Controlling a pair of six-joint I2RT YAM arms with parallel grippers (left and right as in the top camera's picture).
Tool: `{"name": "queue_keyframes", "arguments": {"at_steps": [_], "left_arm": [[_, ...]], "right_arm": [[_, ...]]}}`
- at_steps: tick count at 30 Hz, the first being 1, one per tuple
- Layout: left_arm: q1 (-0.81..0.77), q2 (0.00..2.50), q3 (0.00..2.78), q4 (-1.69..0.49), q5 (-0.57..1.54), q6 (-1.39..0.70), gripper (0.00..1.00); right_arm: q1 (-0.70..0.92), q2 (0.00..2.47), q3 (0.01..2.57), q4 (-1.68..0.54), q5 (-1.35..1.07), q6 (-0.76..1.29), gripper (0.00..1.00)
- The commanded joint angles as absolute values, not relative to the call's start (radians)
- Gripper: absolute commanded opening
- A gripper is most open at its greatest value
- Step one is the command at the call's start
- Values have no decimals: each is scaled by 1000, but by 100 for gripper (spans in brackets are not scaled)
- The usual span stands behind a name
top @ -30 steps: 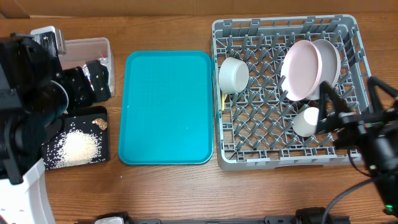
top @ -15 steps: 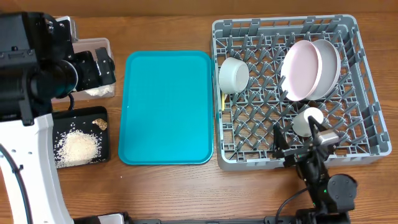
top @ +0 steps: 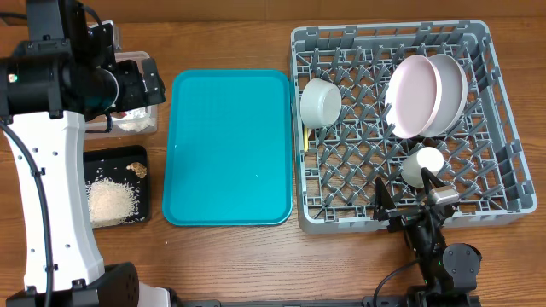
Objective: Sort waste into correct bins and load items into the dishwasher rack
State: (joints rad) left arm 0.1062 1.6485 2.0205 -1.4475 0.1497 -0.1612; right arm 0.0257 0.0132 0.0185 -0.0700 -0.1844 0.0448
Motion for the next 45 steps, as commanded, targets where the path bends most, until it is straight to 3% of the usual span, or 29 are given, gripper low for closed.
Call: {"name": "queue_keyframes", "arguments": {"at_steps": [1,11,16,20,23,29,40,45], "left_arm": [[104,1683,2022,-1447,150,-164,100],[101,1723,2022,-1439,135,-164,100],[36,1627,2022,-1439,121,-164,100],[-152,1448,1990,-1283,-233,-63,100],[-228,1288,1827,-1032,-298,60,100],[-196,953,1364,-759,-284,93,100],[-179,277,528,-340,-287,130,100],[-107,30,307,-282,-234,89,100]], "right_arm": [[20,6,8,-64,-192,40,100],[20,6,8,-64,-192,40,100],[20,6,8,-64,-192,40,100],[20,6,8,-64,-192,40,100],[20,6,8,-64,-192,40,100],[20,6,8,-64,-192,40,100],[20,6,8,-64,-192,40,100],[20,6,8,-64,-192,40,100]]}}
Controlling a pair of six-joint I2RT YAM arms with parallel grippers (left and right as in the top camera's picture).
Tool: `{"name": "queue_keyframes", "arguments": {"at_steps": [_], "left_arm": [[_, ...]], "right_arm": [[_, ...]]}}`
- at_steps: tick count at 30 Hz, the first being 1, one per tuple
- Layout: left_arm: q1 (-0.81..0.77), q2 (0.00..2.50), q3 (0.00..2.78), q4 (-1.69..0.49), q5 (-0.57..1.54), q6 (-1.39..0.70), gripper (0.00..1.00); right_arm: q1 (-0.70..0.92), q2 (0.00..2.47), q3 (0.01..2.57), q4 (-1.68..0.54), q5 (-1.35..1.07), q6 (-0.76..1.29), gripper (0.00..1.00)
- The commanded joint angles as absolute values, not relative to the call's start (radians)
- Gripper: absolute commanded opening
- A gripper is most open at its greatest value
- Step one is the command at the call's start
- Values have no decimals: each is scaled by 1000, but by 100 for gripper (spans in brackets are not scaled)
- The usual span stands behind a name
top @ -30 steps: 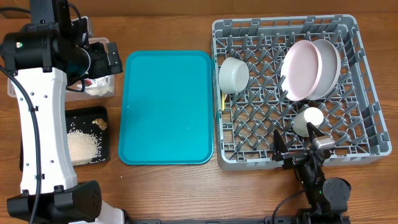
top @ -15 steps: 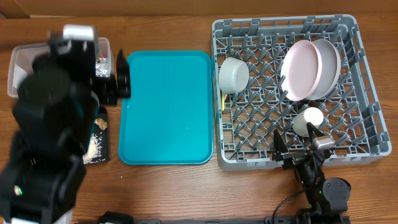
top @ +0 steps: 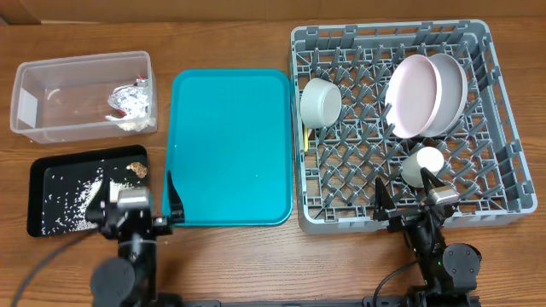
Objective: Sort waste into correct bins and load items into the dishwasher rack
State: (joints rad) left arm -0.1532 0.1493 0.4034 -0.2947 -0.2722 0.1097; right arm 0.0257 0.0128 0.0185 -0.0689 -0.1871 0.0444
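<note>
At the table's front left, my left gripper rests open and empty over the near corner of the black tray. Rice is scattered in that tray, with a brown crumb. The clear plastic bin holds a foil wad and white scraps. The teal tray is bare. The grey dishwasher rack carries a white bowl, two pink plates, a white cup and a yellow utensil. My right gripper sits open at the rack's near edge.
The rack fills the right side of the table, the teal tray the middle, and the bin and black tray the left. Both arm bases stand at the front edge.
My left arm was stretched over the clear bin at the back left. It now sits low at the front by the black tray, so the whole bin shows. The right arm has not moved.
</note>
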Motion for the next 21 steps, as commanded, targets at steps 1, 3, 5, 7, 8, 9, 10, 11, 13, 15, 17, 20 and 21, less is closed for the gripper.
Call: {"name": "queue_keyframes", "arguments": {"at_steps": [1,3,5,7,8,9,10,11,13,15,17,20,21], "left_arm": [[-93,-1,279,-279,-205,89,100],[-85,8,255,-259,-181,89,100],[-85,3,200,-187,-179,90,100],[-84,3,150,-113,-179,90,100],[-84,3,119,-75,-179,89,100],[-84,3,81,-27,-178,89,100],[-83,3,50,8,-172,89,100],[-80,3,16,43,-159,89,100],[-65,3,5,14,-136,89,100],[-41,3,4,-9,-129,89,100],[-20,3,4,-63,-133,89,100],[-22,3,5,-62,-133,89,100],[-22,4,5,-63,-133,89,100]], "right_arm": [[20,6,8,-64,-192,40,100],[20,6,8,-64,-192,40,100],[20,6,8,-64,-192,40,100],[20,6,8,-64,-192,40,100],[20,6,8,-64,-192,40,100],[20,6,8,-64,-192,40,100],[20,6,8,-64,-192,40,100],[20,6,8,-64,-192,40,100],[20,6,8,-64,-192,40,100],[20,6,8,-64,-192,40,100],[20,6,8,-64,-192,40,100],[20,6,8,-64,-192,40,100],[20,6,8,-64,-192,40,100]]}}
